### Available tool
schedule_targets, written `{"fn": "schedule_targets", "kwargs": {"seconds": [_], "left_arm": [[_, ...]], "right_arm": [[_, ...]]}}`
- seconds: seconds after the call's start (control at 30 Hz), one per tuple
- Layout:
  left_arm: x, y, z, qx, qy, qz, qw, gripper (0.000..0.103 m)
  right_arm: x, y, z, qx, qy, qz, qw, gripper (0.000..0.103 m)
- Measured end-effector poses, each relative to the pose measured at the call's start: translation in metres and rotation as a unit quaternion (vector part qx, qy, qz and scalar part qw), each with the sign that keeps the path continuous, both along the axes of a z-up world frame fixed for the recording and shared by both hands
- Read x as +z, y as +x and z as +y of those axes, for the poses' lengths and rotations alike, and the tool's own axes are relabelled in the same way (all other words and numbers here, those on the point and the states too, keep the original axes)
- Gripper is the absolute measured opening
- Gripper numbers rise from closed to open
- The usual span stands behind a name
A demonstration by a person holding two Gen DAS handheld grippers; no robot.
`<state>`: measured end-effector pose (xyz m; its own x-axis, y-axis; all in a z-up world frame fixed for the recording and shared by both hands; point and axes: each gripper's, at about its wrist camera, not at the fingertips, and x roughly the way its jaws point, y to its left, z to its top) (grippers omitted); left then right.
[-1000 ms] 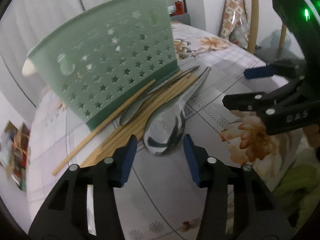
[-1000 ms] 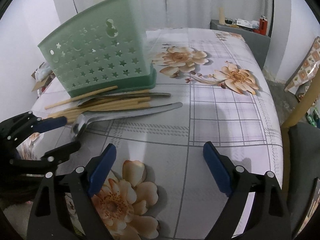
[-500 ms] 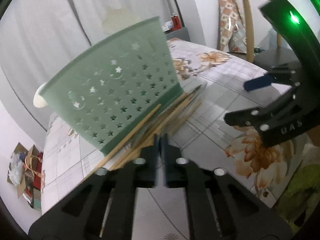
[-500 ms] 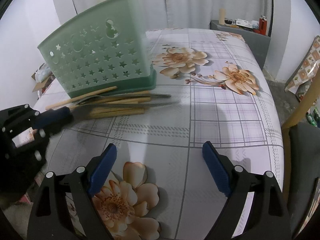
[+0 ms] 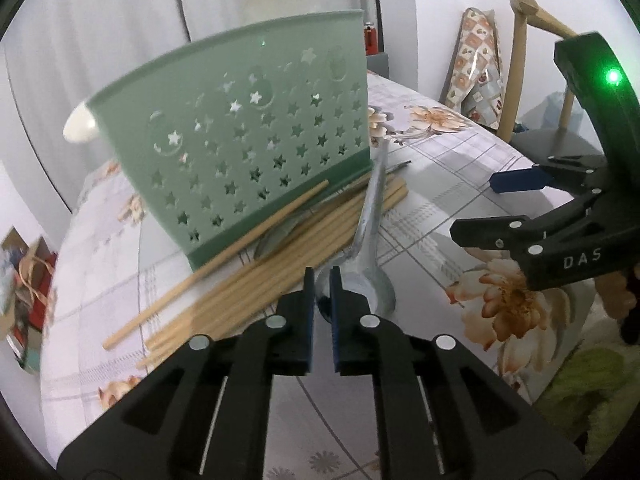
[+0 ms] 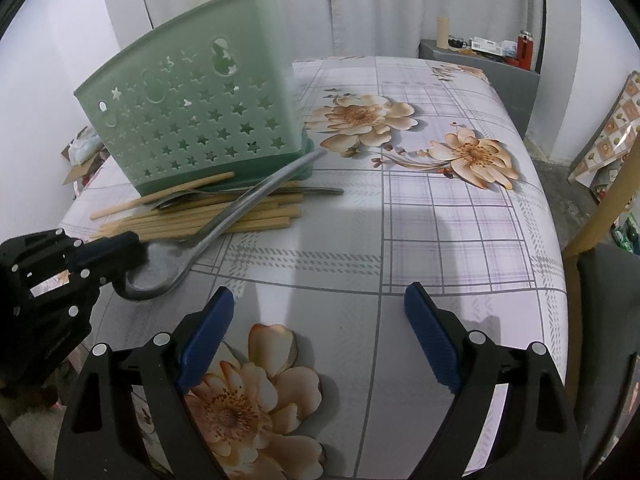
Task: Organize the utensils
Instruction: 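Close the left tool on the steel spoon handle, then lift the steel spoon off the table with the left tool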
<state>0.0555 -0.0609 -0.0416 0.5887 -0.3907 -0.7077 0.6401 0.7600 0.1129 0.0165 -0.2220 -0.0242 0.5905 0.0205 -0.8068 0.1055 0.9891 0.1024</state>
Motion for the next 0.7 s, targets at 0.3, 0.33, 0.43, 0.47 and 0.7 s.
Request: {"fn": "schedule_targets", "kwargs": {"seconds": [0.3,0.33,0.43,0.47,0.7], "left_arm": [[0.009,0.005,0.040,0.036,-0.089,0.097,0.9906,0.024],[0.008,0.007,0.048,0.039,-0.110,0.124,0.9853,0.024],[0.003,0.014,0.066,0.053,-0.170,0.201,0.9633,0.024],[0.001,0.015,0.070,0.057,-0.182,0.216,0.9576,0.024],[-0.015,0.024,0.084,0.079,-0.262,0.296,0.9149,0.024]], "right_arm": [[0.000,0.000,0.000,-0.001,0.001,-0.001,1.000,0.085],[0.000,0.000,0.001,-0.001,0.001,-0.001,1.000,0.085],[0.000,0.000,0.000,-0.001,0.001,-0.001,1.000,0.085],[0.000,0.000,0.000,-0.001,0.002,-0.001,1.000,0.085],[0.000,-0.001,0.000,-0.001,0.003,-0.002,1.000,0.085]]}}
